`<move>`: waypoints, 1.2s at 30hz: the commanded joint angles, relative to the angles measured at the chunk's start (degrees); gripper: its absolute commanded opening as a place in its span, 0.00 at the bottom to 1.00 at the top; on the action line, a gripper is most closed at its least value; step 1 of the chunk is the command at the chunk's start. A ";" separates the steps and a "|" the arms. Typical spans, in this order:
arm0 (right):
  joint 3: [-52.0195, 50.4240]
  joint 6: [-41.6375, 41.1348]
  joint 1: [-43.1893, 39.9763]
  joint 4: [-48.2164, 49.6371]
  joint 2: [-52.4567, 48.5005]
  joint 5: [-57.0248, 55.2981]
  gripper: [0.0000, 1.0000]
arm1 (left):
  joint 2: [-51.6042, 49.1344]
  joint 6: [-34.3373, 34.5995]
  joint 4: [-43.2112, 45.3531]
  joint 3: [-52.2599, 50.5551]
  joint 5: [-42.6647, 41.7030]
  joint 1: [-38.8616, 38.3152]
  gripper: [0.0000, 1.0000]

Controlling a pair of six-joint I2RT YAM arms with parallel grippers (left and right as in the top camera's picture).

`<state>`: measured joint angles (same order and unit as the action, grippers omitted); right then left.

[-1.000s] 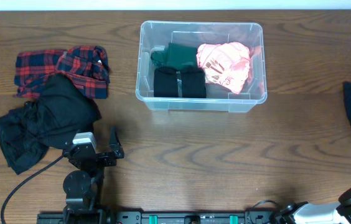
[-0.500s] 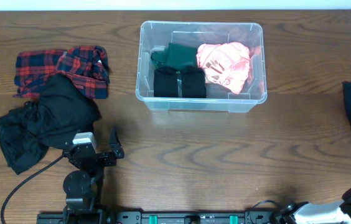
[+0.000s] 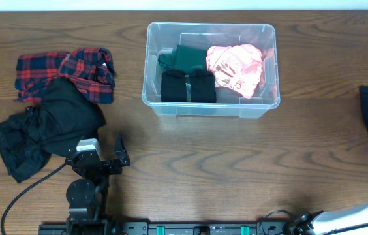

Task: Pack container
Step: 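Move the right gripper toward the dark navy garment on the right, then grasp the navy garment with the right gripper and lift it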

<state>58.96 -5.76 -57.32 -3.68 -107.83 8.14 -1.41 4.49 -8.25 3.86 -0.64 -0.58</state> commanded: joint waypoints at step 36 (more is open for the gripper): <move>8.50 -22.10 10.56 5.60 10.47 46.36 0.01 | 0.04 0.26 -1.88 -0.96 0.66 0.24 0.98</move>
<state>64.69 -23.22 -49.34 1.37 -102.45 47.11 -1.41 4.49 -8.27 3.86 -0.64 -0.58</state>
